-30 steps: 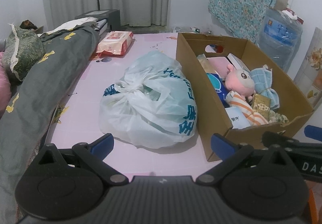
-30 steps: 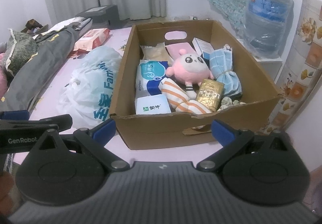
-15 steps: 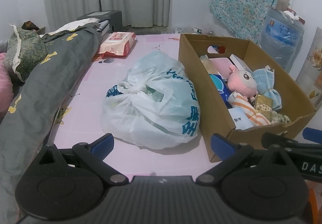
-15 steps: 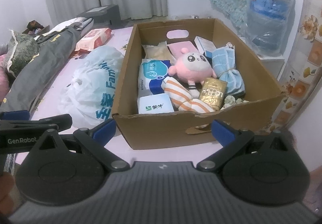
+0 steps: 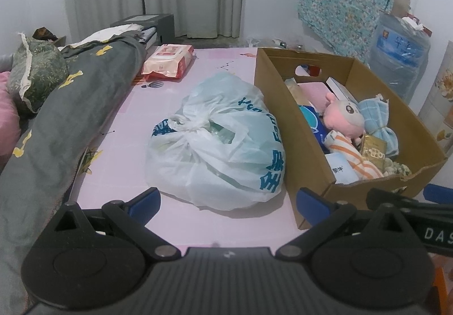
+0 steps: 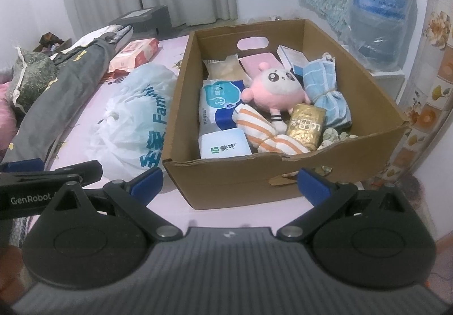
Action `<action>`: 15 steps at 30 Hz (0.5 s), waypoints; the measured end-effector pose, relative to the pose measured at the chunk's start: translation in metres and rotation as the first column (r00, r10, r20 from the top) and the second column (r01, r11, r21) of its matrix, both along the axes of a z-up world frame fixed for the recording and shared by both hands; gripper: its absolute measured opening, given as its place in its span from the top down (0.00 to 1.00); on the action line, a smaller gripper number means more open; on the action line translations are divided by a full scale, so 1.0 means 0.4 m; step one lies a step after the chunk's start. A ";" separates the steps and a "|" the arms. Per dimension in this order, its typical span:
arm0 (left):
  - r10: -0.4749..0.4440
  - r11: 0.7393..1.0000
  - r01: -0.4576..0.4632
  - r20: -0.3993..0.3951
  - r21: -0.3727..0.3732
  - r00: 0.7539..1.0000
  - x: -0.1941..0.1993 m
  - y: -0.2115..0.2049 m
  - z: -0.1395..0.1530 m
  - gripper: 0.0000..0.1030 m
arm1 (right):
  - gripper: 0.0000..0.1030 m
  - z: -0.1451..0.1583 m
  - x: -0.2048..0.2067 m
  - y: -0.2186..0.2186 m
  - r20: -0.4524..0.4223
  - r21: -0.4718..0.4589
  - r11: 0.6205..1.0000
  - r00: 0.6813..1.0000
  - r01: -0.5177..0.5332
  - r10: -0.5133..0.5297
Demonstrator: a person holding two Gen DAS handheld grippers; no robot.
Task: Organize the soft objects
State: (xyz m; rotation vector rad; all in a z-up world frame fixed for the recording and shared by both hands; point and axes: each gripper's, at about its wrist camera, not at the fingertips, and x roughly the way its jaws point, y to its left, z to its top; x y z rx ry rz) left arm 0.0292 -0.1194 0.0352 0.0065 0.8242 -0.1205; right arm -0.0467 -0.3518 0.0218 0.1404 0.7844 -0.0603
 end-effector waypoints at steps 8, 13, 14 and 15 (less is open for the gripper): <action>0.007 1.000 -0.007 -0.001 -0.003 1.000 0.001 0.006 -0.003 0.01 | 0.01 0.000 0.005 0.006 -0.004 0.005 1.000 1.000 -0.003 0.003; 0.012 1.000 -0.012 0.001 -0.006 1.000 -0.001 0.010 -0.002 0.01 | 0.01 0.002 0.007 0.013 -0.002 0.002 1.000 1.000 -0.007 0.007; 0.012 1.000 -0.012 0.001 -0.006 1.000 -0.001 0.010 -0.001 0.01 | 0.01 0.003 0.007 0.015 -0.002 0.002 1.000 1.000 -0.008 0.008; 0.012 1.000 -0.012 0.001 -0.006 1.000 -0.001 0.011 -0.001 0.01 | 0.01 0.004 0.008 0.014 -0.003 0.002 1.000 1.000 -0.008 0.008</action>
